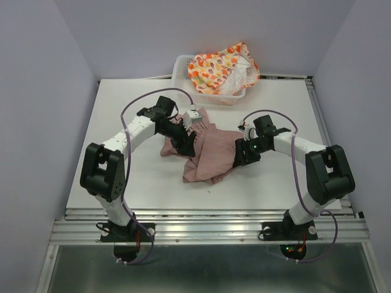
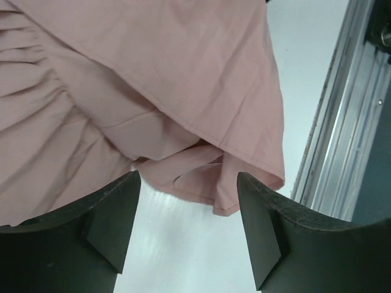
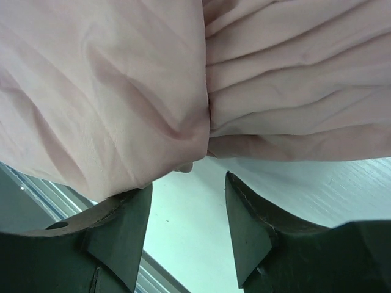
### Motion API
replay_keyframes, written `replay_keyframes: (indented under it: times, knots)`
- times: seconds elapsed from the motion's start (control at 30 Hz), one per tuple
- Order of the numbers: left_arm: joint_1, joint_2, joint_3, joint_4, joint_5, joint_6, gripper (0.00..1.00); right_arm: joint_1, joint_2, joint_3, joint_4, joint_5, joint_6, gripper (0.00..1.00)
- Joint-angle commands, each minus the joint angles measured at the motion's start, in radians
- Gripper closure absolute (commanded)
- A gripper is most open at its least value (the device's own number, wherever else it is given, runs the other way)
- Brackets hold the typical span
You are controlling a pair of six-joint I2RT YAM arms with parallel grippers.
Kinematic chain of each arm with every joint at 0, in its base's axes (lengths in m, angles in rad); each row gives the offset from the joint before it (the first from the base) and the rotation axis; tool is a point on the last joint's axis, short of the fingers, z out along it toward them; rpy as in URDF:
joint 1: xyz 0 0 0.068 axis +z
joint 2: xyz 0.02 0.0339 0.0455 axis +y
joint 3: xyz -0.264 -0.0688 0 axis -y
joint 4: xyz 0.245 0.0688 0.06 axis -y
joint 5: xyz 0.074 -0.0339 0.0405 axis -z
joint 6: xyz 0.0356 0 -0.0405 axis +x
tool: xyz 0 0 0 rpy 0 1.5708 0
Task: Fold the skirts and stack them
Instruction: Fold the skirt
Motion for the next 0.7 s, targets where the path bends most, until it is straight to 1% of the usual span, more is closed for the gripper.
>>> replay_keyframes:
  times: [0.0, 0.17, 0.33, 0.43, 0.57, 0.67]
  knots:
    - [-0.038, 0.046, -0.031, -0.023, 0.048, -0.090, 0.23, -0.006, 0.011, -0.011, 0.050, 0.016, 0.011, 0.43]
    - [-0.056, 0.084, -0.054, 0.060, 0.079, -0.211, 0.24, -0.006, 0.052, -0.017, 0.096, 0.004, 0.023, 0.45]
    - [-0.064, 0.121, -0.062, 0.121, 0.114, -0.311, 0.32, -0.006, 0.067, -0.033, 0.128, -0.022, 0.028, 0.49]
    - [-0.064, 0.123, -0.063, 0.149, 0.140, -0.345, 0.38, -0.006, 0.066, -0.036, 0.136, -0.030, 0.031, 0.51]
    - [-0.075, 0.152, -0.056, 0.178, 0.158, -0.388, 0.47, -0.006, 0.064, -0.043, 0.150, -0.034, 0.035, 0.51]
    - [-0.076, 0.159, -0.056, 0.207, 0.165, -0.420, 0.48, -0.006, 0.058, -0.045, 0.150, -0.030, 0.034, 0.51]
